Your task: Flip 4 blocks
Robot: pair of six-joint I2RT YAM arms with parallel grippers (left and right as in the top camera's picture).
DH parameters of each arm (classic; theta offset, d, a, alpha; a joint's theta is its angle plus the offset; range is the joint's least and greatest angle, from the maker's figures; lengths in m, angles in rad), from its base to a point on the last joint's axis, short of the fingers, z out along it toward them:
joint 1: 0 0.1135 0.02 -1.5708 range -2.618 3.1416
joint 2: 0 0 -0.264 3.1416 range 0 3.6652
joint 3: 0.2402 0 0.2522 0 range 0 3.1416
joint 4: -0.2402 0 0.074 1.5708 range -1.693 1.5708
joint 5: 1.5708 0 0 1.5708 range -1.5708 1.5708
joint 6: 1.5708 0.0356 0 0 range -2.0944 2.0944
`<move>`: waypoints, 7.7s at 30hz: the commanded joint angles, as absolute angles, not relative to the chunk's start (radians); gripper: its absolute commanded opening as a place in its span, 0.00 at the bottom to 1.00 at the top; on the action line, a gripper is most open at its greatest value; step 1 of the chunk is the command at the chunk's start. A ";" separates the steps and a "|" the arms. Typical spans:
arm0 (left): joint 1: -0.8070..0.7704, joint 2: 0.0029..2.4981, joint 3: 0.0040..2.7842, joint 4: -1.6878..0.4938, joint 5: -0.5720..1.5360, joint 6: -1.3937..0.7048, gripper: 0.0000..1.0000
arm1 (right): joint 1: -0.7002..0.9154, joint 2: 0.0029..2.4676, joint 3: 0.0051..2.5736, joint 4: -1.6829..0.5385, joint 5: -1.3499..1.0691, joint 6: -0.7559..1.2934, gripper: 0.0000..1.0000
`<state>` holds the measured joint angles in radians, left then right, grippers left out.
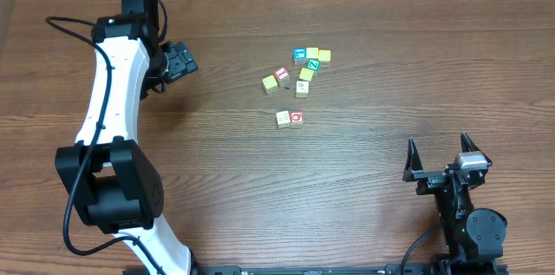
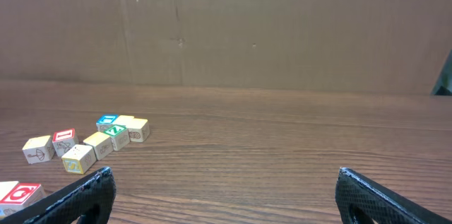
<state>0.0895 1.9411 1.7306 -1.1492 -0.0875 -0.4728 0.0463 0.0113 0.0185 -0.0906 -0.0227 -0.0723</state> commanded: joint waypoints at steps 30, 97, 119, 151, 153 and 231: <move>0.091 1.924 1.747 -1.151 -0.097 -0.487 1.00 | 0.044 0.003 0.008 -0.009 -0.105 -0.097 1.00; 0.091 1.924 1.747 -1.151 -0.097 -0.487 1.00 | 0.585 2.022 1.525 -0.788 0.070 0.448 0.61; 0.091 1.924 1.747 -1.151 -0.097 -0.487 1.00 | 0.639 2.088 1.524 -0.790 0.032 0.554 0.61; 0.091 1.924 1.747 -1.151 -0.097 -0.487 1.00 | 0.657 2.088 1.473 -0.759 0.041 0.516 0.48; 0.091 1.924 1.747 -1.151 -0.097 -0.487 1.00 | 0.657 2.088 1.473 -0.748 0.052 0.516 0.43; 0.091 1.924 1.747 -1.151 -0.097 -0.487 1.00 | 0.746 2.156 1.704 -0.887 0.093 0.611 0.68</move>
<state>0.0895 1.9411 1.7306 -1.1522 -0.0875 -0.4728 0.7307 2.1193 1.7233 -0.8944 0.0154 0.5880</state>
